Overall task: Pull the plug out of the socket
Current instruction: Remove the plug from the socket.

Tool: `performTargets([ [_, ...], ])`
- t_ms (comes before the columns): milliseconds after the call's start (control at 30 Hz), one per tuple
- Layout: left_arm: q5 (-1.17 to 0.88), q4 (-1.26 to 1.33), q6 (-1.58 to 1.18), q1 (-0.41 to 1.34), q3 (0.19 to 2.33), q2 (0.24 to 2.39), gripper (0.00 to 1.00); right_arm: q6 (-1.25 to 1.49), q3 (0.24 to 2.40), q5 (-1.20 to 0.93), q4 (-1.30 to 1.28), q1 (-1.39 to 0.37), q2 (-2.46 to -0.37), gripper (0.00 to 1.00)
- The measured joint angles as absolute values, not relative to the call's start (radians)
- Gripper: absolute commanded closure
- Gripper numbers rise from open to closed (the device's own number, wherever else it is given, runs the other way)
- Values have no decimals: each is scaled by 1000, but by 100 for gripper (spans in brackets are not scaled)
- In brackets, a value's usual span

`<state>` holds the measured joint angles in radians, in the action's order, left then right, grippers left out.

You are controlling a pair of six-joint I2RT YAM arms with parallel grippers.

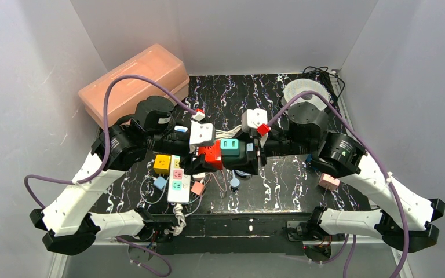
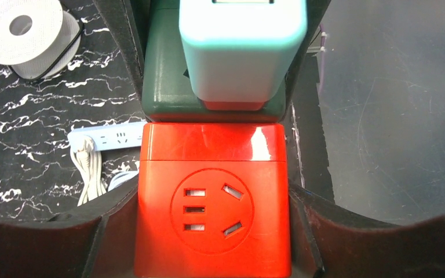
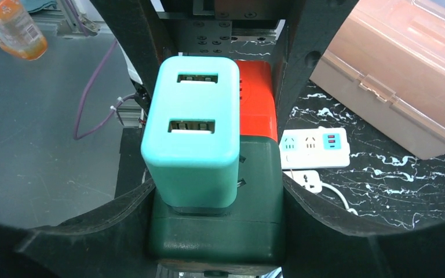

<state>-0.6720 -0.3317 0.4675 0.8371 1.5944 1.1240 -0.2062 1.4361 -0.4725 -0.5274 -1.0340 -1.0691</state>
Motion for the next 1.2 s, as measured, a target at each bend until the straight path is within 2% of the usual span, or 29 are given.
performTargets([
  [100,-663,-343,470,830,1594,1124,100,-205,1435,-463,-521,-1034,-1078,54],
  [233,-664,-342,473,830,1594,1124,100,-205,1420,-459,-506,-1034,-1068,91],
  [300,-665,-342,476,830,1594,1124,100,-209,1419,-460,-506,-1034,-1068,99],
  [1200,-698,-390,637,846,1602,1160,100,-266,1402,-393,-627,-1050,-1017,99],
])
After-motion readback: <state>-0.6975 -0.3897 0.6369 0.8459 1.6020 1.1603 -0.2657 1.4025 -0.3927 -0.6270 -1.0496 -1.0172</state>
